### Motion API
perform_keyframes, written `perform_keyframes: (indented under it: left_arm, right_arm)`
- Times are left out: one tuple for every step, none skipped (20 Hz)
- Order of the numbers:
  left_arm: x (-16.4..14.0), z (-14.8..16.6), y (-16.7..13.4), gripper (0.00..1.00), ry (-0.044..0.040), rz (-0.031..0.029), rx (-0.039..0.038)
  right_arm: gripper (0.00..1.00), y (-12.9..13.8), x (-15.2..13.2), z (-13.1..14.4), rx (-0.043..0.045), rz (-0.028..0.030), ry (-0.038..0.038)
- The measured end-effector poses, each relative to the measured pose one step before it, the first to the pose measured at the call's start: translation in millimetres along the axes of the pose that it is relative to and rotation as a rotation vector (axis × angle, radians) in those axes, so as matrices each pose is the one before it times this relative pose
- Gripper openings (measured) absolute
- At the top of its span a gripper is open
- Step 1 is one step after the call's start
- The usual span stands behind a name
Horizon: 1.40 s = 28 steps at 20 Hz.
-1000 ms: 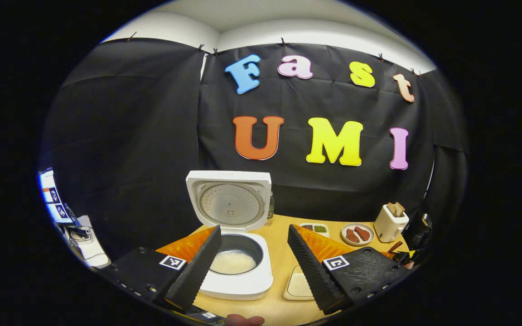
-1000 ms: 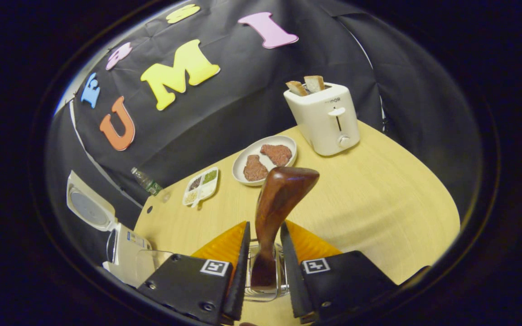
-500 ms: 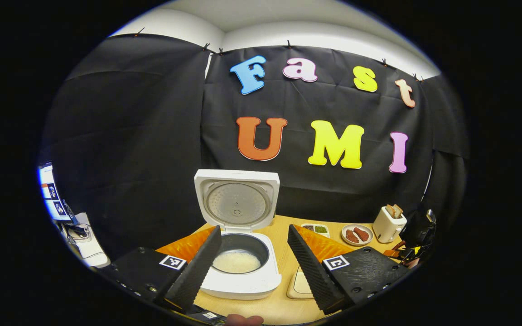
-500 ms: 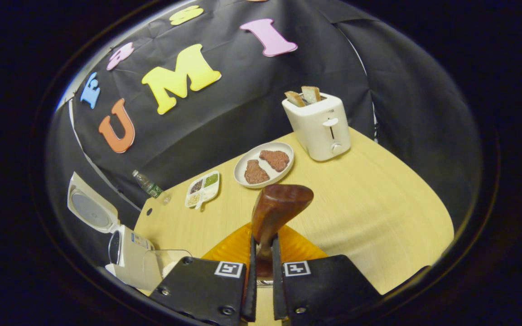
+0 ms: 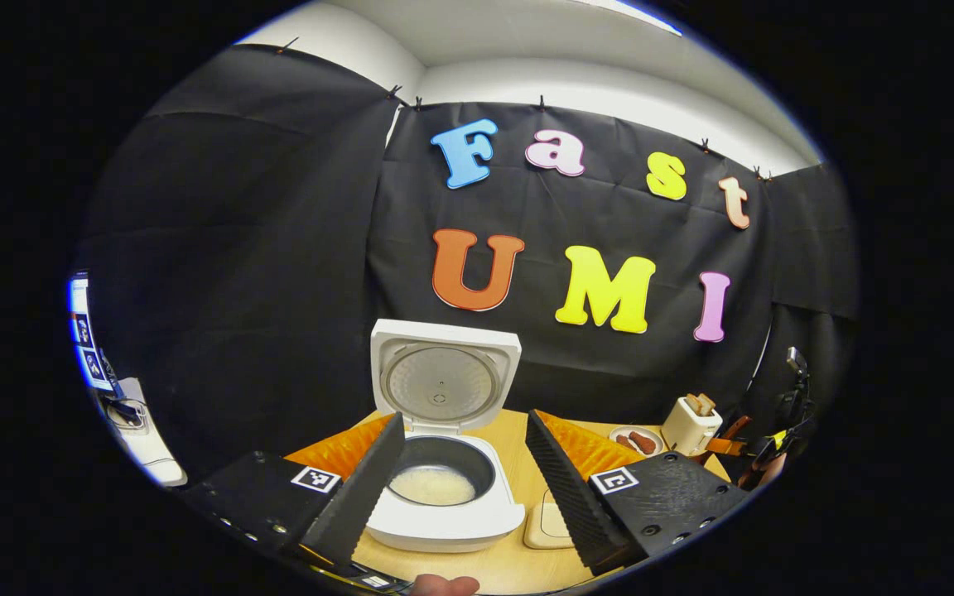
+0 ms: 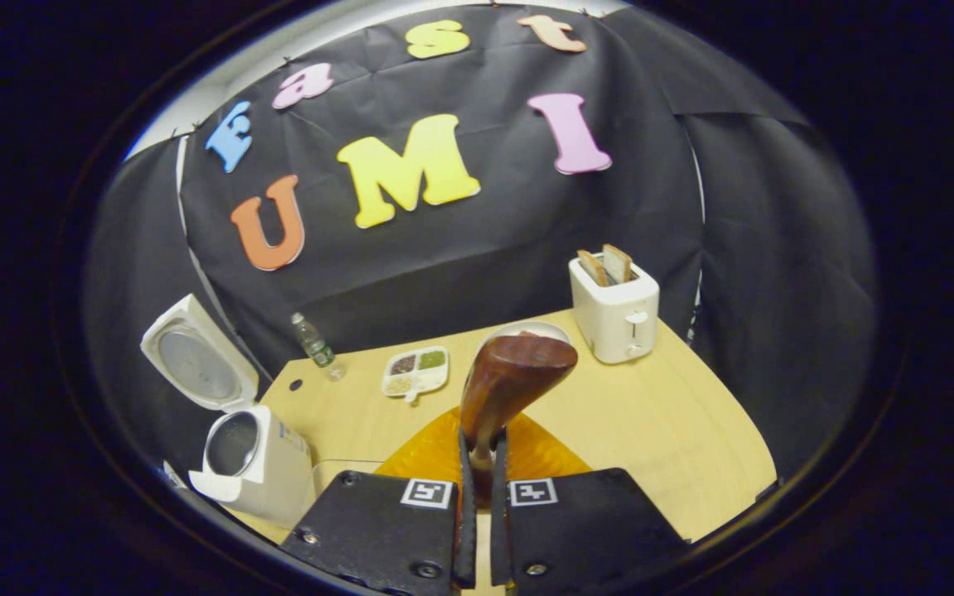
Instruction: Close the left gripper, press the button to open the rice cooker; take a wooden spoon from the chopstick holder with the right hand, scoop a spoonful of rice and pour it into the rice cooker, then put the wooden spoon back into the chopstick holder.
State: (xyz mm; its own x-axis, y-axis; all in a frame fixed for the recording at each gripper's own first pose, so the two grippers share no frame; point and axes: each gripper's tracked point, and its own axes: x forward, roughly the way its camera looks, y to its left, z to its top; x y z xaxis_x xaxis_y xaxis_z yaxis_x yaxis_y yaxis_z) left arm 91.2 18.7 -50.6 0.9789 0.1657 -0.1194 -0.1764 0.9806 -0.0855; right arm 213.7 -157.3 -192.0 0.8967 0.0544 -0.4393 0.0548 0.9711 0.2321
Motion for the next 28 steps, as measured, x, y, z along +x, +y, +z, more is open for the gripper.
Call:
perform_keyframes:
  left_arm:
    - [0.4,0.88,7.77,0.94,-0.00338,0.00263,-0.00112]
    - [-0.71,0.35,7.12,0.94,-0.00194,0.00156,-0.0044]
    - [-1.52,0.49,6.59,0.94,0.00263,0.00481,-0.0042]
    - [-0.93,-0.09,7.18,0.94,0.00294,0.00579,-0.00327]
    - [-0.58,-0.64,6.54,0.94,0.00526,0.00432,-0.00329]
    - [-1.26,-1.77,6.56,0.94,0.00911,0.00552,-0.00458]
    - [-0.61,-1.82,6.95,0.94,0.01103,0.00635,-0.00521]
    - [-0.67,-0.62,6.62,0.94,0.00868,0.00852,-0.00237]
    - [-0.67,-0.79,6.51,0.94,0.00575,0.01025,0.00235]
    - [-0.58,-0.24,6.73,0.94,0.00422,0.01112,0.00537]
    - [-0.98,-1.05,6.35,0.94,0.00545,0.01087,0.00549]
    - [0.04,-2.98,5.18,0.94,0.00742,0.00997,0.00353]
    - [0.09,-2.63,3.14,0.94,0.00706,0.0057,0.00217]
    - [-0.34,-3.77,3.07,0.94,0.00839,0.00471,0.0017]
    - [0.0,-3.7,2.86,0.94,0.01046,0.00381,0.00123]
    - [-1.31,-3.66,2.13,0.94,0.01108,0.00244,0.00008]
    - [2.3,-3.44,2.01,0.94,0.01116,0.00458,-0.00028]
    - [1.24,-2.35,1.52,0.94,0.00907,0.00322,-0.00147]
    - [0.39,-0.07,0.58,0.94,0.00465,0.00324,-0.00126]
    - [0.46,0.35,1.78,0.94,0.0023,0.00396,-0.00118]
    - [0.26,-0.45,2.48,0.94,0.00083,0.00426,-0.00092]
    - [-0.5,0.08,1.39,0.94,0.0011,0.00423,0.00014]
    - [-0.39,-0.81,0.76,0.94,0.00113,0.00251,0.00167]
    - [0.08,-1.44,0.61,0.94,0.0026,0.00234,0.00302]
    - [-0.25,-1.08,1.14,0.94,0.00383,0.00344,0.00163]
    - [-0.87,-0.57,0.13,0.94,0.00319,0.0015,0.00036]
    - [-1.52,-1.59,0.62,0.94,0.00267,0.00122,0.00064]
    - [-1.55,0.34,0.3,0.94,-0.00003,0.00078,0.0012]
  right_arm:
    - [0.12,18.39,-2.83,-1.1,-0.01798,0.02245,-0.0038]
    - [0.12,17.66,-0.26,-3.68,-0.01958,0.0185,0.00188]
    - [0.12,14.81,0.59,-6.95,-0.0226,0.01448,0.00584]
    - [0.12,12.03,4.88,-9.18,-0.02834,0.00724,0.01106]
    - [0.12,7.24,7.29,-13.51,-0.01731,0.00019,0.02073]
    - [0.12,6.9,9.73,-14.97,-0.00231,0.00453,0.02095]
    - [0.12,4.09,10.95,-15.0,-0.00439,-0.00521,0.02601]
    - [0.12,0.73,10.01,-12.57,-0.01675,-0.0175,0.01524]
    - [0.12,-1.02,9.8,-9.39,-0.02178,-0.02189,0.00982]
    - [0.11,-0.8,9.39,-9.18,-0.02709,-0.02246,0.00938]
    - [0.11,0.13,7.75,-8.74,-0.02829,-0.02196,0.00964]
    - [0.11,1.48,5.75,-5.17,-0.03705,-0.01724,0.00073]
    - [0.11,1.25,4.26,-2.68,-0.04786,-0.01986,-0.00624]
    - [0.12,0.37,3.04,-1.32,-0.06238,-0.02728,-0.00978]
    - [0.12,-0.75,3.56,-2.61,-0.07541,-0.03372,-0.01357]
    - [0.12,2.25,2.62,-1.68,-0.07175,-0.02233,-0.01591]
    - [0.12,8.23,2.79,-3.33,-0.0447,-0.00003,-0.00963]
    - [0.12,6.63,2.51,-2.32,-0.02416,0.00094,-0.00839]
    - [0.11,4.41,1.53,-1.13,-0.01137,0.00583,-0.00722]
    - [0.12,6.7,0.86,0.04,0.00765,0.01176,-0.00146]
    - [0.12,6.52,2.11,-1.1,0.02444,0.01806,0.00049]
    - [0.12,6.78,1.11,-0.15,0.03692,0.01744,0.00265]
    - [0.12,5.06,2.1,-0.5,0.04585,0.01712,0.00687]
    - [0.12,5.8,0.9,0.46,0.0436,0.02153,0.00798]
    - [0.12,5.78,0.97,0.55,0.04727,0.02286,0.00789]
    - [0.12,5.18,0.64,0.26,0.04515,0.02272,0.00649]
    - [0.12,4.39,-1.01,0.62,0.04362,0.02073,0.00623]
    - [0.11,3.08,-1.48,0.55,0.0446,0.01724,0.007]
